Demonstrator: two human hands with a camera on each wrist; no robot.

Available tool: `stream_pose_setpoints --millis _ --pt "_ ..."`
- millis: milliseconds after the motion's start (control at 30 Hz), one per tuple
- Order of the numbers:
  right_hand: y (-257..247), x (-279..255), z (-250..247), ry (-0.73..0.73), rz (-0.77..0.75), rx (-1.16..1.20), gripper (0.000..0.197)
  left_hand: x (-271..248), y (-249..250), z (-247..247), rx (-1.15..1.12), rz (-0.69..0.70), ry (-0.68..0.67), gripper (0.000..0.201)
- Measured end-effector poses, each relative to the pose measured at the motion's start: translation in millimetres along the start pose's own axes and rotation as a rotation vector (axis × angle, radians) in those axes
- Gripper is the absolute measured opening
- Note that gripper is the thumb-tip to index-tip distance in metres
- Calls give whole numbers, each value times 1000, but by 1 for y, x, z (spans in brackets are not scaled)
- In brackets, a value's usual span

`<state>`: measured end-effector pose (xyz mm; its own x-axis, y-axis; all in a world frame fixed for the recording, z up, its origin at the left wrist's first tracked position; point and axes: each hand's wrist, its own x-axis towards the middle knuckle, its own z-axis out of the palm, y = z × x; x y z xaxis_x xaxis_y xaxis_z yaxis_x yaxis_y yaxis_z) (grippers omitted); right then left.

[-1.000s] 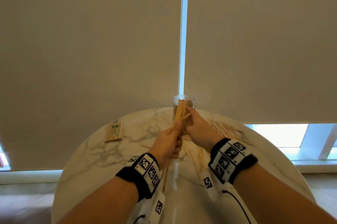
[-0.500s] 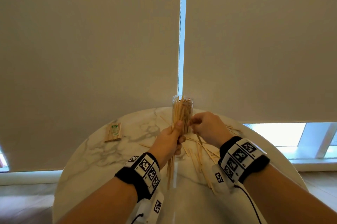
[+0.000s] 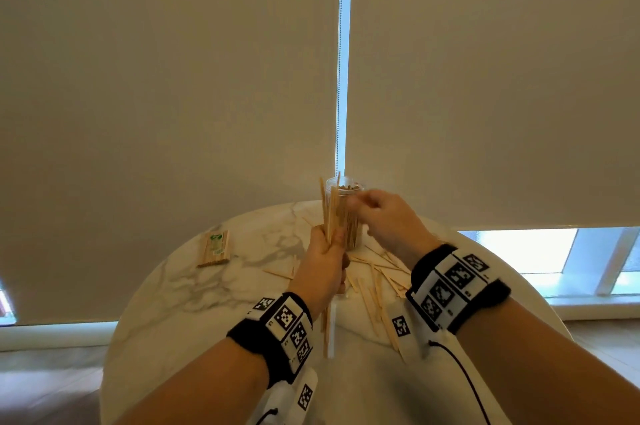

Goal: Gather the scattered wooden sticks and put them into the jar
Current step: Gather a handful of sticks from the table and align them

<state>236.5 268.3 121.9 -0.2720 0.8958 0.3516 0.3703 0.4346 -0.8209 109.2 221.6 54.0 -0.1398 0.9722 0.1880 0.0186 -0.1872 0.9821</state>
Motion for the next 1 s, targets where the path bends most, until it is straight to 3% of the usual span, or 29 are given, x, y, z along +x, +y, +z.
stream_pose_setpoints --millis 100,167,267,333,433,533,633,700,800,867,1000 --pt "-19 12 -5 155 -54 101 40 -8 4 7 156 33 -131 30" --pt "-27 21 -9 162 -71 -40 38 -10 7 14 211 49 -200 29" --pt "-31 27 -10 -144 -14 -427 40 -10 11 22 129 30 -252 24" --pt "-30 23 -6 -280 -9 -403 43 -8 10 21 80 22 -259 16" --pt "-30 19 -4 -287 -34 -313 41 -5 6 19 76 7 -240 20" --pt "-28 12 -4 -193 -17 -146 45 2 5 10 36 -37 -161 28" --pt "-15 0 -3 -117 34 8 44 14 14 -9 -94 -48 38 43" --pt "4 -11 4 -276 90 -98 51 22 25 -24 -278 -65 156 64" --pt "23 -31 28 -610 227 -236 73 27 35 -36 -553 -72 201 68" --pt "28 -39 46 -687 278 -233 63 26 37 -35 -604 -76 195 70" --pt "29 -36 60 -668 242 -131 27 24 38 -31 -638 -68 228 69"
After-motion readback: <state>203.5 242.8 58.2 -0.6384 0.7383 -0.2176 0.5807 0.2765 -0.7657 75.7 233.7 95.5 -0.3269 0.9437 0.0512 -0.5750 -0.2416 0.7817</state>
